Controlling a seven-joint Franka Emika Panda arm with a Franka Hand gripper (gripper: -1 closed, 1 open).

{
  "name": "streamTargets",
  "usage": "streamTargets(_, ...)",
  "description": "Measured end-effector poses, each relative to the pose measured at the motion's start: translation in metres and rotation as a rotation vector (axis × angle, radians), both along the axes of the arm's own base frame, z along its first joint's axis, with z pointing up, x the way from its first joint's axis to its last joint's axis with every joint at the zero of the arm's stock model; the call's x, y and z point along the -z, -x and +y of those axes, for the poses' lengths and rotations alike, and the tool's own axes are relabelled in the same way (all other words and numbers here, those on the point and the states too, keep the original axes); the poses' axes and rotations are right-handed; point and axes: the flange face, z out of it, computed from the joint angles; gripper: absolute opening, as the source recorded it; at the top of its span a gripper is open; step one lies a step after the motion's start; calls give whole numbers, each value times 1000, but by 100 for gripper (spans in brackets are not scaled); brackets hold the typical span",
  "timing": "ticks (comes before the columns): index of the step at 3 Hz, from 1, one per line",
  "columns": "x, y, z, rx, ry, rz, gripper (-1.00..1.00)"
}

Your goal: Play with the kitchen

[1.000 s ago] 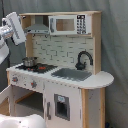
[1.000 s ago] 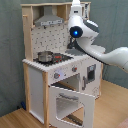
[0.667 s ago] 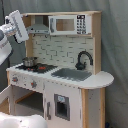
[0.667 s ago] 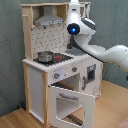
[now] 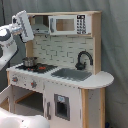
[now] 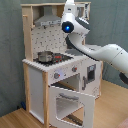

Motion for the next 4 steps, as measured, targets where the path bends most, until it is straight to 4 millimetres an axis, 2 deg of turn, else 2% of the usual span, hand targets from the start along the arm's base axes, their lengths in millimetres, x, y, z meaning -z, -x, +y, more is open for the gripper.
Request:
streamTargets(1, -1, -4, -5, 5, -8, -2, 100)
streamTargets(2, -1, -5, -6, 6, -10, -2, -100)
streamTargets(3, 0, -38, -35, 35, -54, 17, -100)
streamTargets(4, -9, -61, -97, 152, -150, 46, -100)
